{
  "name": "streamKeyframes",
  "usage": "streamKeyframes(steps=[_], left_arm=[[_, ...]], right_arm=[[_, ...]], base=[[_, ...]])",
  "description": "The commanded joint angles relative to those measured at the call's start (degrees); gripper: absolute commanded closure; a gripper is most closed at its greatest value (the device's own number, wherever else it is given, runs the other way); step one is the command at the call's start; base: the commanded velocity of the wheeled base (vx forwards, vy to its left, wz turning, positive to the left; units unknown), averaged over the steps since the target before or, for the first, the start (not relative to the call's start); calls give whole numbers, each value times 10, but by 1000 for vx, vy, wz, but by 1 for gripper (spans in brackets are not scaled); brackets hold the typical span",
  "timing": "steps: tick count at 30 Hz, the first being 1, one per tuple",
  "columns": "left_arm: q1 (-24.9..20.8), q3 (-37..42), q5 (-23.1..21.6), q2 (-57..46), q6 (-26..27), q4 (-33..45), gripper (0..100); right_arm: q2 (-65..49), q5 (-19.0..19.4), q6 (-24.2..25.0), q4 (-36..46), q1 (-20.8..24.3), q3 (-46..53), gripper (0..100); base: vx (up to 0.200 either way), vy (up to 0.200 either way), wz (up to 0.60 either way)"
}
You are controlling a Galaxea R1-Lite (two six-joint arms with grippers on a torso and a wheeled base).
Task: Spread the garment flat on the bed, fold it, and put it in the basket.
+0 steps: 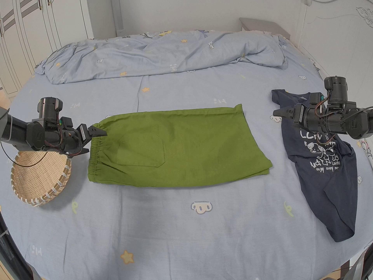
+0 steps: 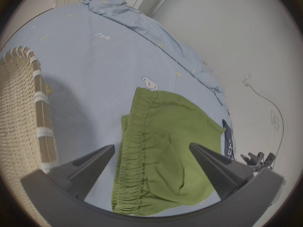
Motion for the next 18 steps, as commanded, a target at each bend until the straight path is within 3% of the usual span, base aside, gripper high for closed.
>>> streamKeyframes(steps=[1,18], left_arm=[[-1,27,1,-1,7,-6,0],[-22,8,-2,70,16,-55,0]], right_arm=[[-5,2,0,1,2,3,0],[-9,1,-1,3,0,14,0]], base=[[0,0,0],[0,0,0]])
